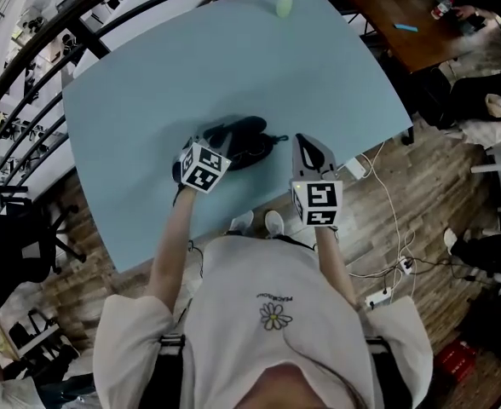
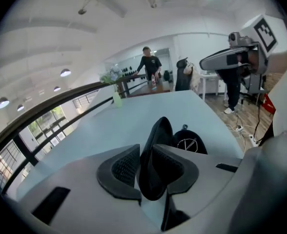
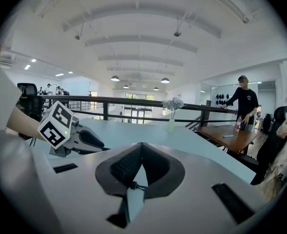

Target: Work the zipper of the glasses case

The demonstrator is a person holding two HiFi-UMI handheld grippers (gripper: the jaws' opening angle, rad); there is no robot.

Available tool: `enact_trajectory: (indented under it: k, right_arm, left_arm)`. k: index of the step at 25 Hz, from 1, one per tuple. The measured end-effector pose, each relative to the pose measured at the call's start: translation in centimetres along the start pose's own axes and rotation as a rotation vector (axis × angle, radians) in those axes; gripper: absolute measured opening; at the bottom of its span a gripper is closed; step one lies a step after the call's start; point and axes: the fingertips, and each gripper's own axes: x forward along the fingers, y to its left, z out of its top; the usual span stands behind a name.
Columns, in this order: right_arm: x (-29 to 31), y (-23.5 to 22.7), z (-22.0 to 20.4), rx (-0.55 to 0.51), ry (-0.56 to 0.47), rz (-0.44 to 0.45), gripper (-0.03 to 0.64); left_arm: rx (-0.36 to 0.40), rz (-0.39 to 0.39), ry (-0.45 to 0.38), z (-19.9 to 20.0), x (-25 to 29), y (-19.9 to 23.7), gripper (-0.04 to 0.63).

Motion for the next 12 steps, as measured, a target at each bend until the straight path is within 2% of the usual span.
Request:
enact_trajectory:
  k: [5,12]
  right_arm:
    - [0.1,1.0,-0.7,0.001,0.018,0.022,0.008]
    - [0.4,2.8,-1.3,-0.019,0.031,0.081,0.008]
  left_arm:
    - [0.005,-0.025,-0.098,0.7,-2.1,-2.6,0.097]
    - [-0.026,-0.095,-0.090,-0.1,-3.6,-7.1,0.101]
